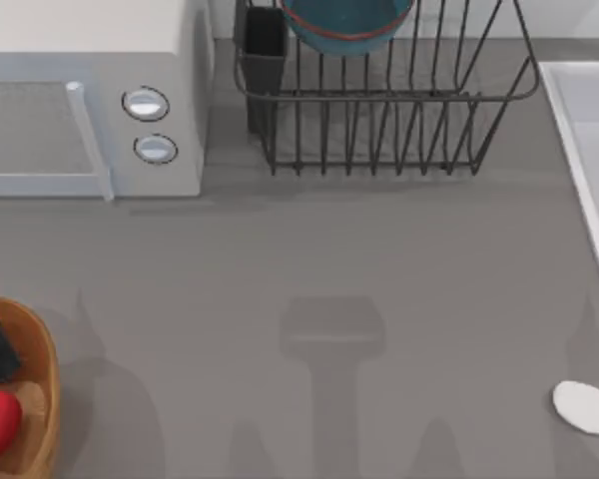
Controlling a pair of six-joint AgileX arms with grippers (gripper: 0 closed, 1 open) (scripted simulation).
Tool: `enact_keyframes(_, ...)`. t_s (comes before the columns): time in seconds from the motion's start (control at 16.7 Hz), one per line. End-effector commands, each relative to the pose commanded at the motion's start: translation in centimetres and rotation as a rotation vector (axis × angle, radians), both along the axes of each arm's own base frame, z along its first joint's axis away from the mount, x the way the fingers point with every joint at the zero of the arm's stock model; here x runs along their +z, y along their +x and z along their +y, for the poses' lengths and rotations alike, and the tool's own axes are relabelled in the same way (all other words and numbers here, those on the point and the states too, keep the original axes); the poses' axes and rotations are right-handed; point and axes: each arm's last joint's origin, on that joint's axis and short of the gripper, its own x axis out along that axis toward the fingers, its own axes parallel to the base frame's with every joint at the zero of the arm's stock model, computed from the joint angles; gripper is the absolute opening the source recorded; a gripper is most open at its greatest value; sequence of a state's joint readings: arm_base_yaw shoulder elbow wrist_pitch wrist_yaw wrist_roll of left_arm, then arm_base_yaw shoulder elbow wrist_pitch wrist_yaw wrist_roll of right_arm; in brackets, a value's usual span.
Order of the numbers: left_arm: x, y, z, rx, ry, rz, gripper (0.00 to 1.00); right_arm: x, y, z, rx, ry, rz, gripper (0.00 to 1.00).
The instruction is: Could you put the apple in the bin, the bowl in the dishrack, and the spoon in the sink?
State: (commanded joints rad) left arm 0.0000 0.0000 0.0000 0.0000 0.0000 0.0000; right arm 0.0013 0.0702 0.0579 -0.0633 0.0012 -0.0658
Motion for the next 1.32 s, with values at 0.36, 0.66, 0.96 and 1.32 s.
enact_keyframes(0.36, 0.0, 0.0, 0.0, 0.0, 0.0, 0.0, 1.0, 1.8, 1.9, -0.1, 0.109, -0.364, 0.507, 1.0)
enact_keyframes(0.66, 0.0, 0.0, 0.0, 0.0, 0.0, 0.0, 1.0, 2.1, 5.0, -0.3, 0.421, -0.645, 1.014, 1.0)
enact_keyframes(0.96, 0.0, 0.0, 0.0, 0.0, 0.0, 0.0, 1.0, 2.4, 8.0, -0.5, 0.752, -0.774, 1.287, 1.0)
enact_keyframes(1.32, 0.0, 0.0, 0.0, 0.0, 0.0, 0.0, 1.0, 2.5, 8.9, -0.5, 0.857, -0.799, 1.342, 1.0)
